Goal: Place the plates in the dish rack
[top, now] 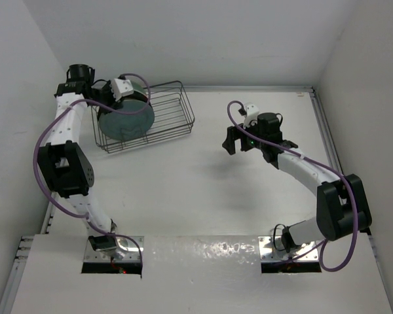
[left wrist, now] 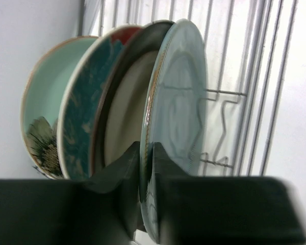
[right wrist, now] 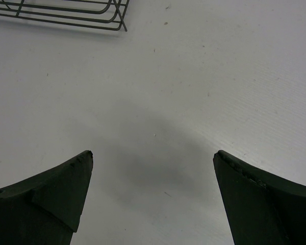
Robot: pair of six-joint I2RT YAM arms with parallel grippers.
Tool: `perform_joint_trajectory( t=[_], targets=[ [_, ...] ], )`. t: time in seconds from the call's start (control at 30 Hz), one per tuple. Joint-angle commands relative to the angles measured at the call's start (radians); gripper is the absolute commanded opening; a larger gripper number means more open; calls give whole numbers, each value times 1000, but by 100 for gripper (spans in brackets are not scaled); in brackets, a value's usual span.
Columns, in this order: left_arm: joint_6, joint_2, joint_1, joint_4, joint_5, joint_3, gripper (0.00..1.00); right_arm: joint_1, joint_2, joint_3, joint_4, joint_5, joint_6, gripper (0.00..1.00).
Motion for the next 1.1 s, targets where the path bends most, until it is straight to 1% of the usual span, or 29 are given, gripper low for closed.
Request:
perform_joint_trajectory(
  t=[0.0, 0.03, 0.07, 0.1, 0.2, 0.33, 0.4, 0.47, 0.5, 0.53, 0.57, 0.6, 0.63, 0.67, 0.7, 0.73, 0.77, 0.83, 0.87, 0.9, 0.93, 0.97, 1.03, 1.07],
  targets=[
    [4, 6, -4, 115, 68, 35, 17, -3, -6, 35, 9, -14, 8, 99],
    [6, 8, -2, 115, 60, 36, 33, -5, -6, 37, 5, -14, 8, 99],
    [4, 5, -2, 115, 49, 38, 40, -5, -6, 41, 3, -16, 5, 99],
    [6, 2, -4, 118, 46, 47, 50, -3, -5, 43, -3, -16, 5, 99],
    [1, -9, -4, 121, 40, 79, 59, -3, -3, 57, -18, -13, 2, 99],
    [-16, -24, -4, 120, 49, 136, 64, -5, -3, 64, -27, -4, 14, 99],
    [-40, -47, -4, 124, 60, 165, 66, -5, -3, 75, -56, 29, 19, 99],
    [-89, -70, -2, 156, 58, 182, 69, -5, -6, 89, -73, 61, 33, 99],
    [-150, -83, -4, 172, 54, 191, 72, -5, -11, 92, -101, 81, 40, 99],
    [-190, -116, -4, 192, 45, 193, 73, -5, -17, 92, -124, 140, 62, 99],
    [-241, -136, -4, 254, 9, 187, 74, -9, -32, 89, -133, 177, 73, 99],
    [-366, -178, -2, 290, -23, 179, 75, -12, -40, 84, -156, 212, 85, 99],
    [-437, -198, -2, 325, -63, 169, 76, -20, -48, 74, -168, 269, 117, 99],
    [-497, -222, -4, 389, -178, 133, 76, -46, -55, 65, -184, 297, 137, 99],
    [-596, -266, -4, 412, -249, 109, 76, -66, -68, 54, -202, 311, 158, 99],
    [-632, -288, -2, 426, -320, 86, 77, -86, -75, 22, -207, 334, 206, 99],
    [-658, -308, -2, 446, -483, 31, 76, -129, -83, 2, -213, 351, 231, 99],
    [-713, -357, 5, 465, -660, -35, 76, -176, -109, -47, -236, 377, 313, 99],
    [-755, -373, 33, 483, -809, -109, 76, -218, -115, -60, -250, 410, 333, 99],
    [-781, -396, 51, 486, -863, -147, 76, -233, -132, -77, -274, 435, 347, 99],
    [-808, -408, 76, 483, -918, -216, 75, -239, -140, -80, -283, 496, 340, 99],
    [-862, -426, 123, 470, -920, -245, 75, -239, -152, -84, -294, 516, 309, 99],
    [-919, -434, 165, 419, -905, -296, 74, -239, -157, -83, -300, 530, 279, 99],
    [-943, -439, 180, 370, -891, -353, 73, -239, -158, -84, -302, 532, 269, 99]
  ],
)
